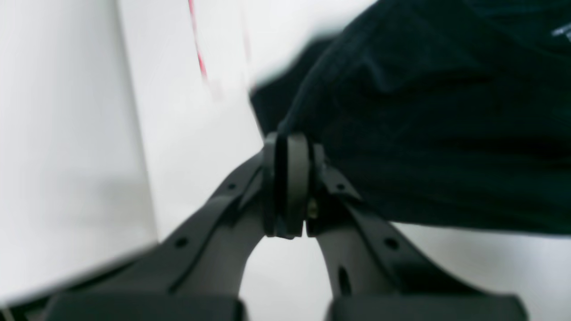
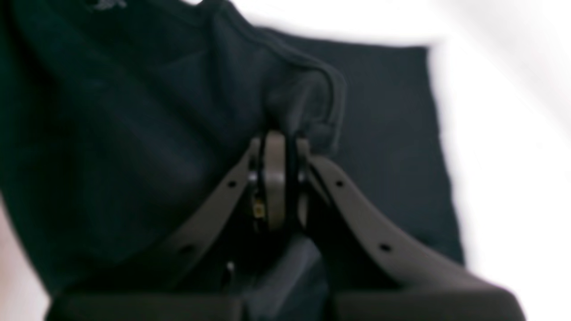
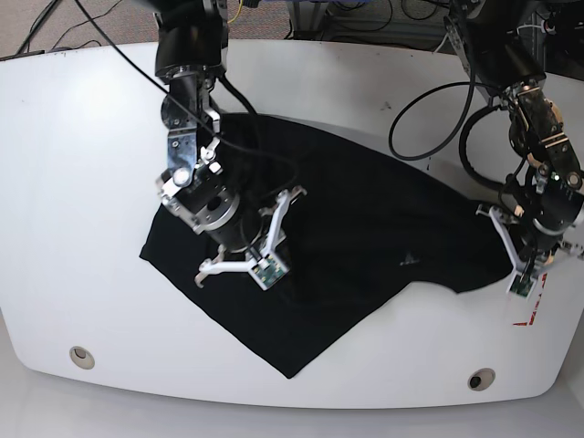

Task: Layout the t-shirt on the table in an organized manner, then fold the t-shirt properly
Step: 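Lift the t-shirt high with both grippers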

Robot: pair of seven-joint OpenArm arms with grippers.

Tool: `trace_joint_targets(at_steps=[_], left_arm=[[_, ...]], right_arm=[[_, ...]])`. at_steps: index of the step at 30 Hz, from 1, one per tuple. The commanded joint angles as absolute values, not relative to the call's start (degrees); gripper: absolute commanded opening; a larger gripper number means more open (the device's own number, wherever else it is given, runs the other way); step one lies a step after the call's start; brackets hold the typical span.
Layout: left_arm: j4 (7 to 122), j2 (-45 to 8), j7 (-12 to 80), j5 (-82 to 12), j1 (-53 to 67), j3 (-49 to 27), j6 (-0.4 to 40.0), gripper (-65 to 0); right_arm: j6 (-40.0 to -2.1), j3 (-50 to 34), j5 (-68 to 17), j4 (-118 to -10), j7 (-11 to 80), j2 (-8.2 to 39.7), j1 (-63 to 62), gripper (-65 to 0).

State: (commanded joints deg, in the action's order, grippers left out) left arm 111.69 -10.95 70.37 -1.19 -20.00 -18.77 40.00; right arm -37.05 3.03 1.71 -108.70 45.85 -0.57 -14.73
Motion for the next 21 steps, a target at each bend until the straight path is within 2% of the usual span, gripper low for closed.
trace_joint_targets(at_steps=[8, 13, 21], left_arm=[[112.2, -7.5, 70.6, -1.0, -35.6, -17.5, 40.0, -65.0], [112.0, -7.8, 73.0, -0.9, -47.8, -17.5, 40.0, -65.0], [109.3, -8.7, 73.5, -1.0, -66.1, -16.1, 36.7, -65.0]], right_arm=[[-38.4, 0.3, 1.8, -103.0, 45.9, 2.6, -29.0, -65.0], [-38.4, 0.6, 1.6, -98.1, 46.2, 4.5, -40.0, -65.0], [-40.0, 0.7, 2.1, -90.9, 51.6, 5.3, -62.0, -65.0]])
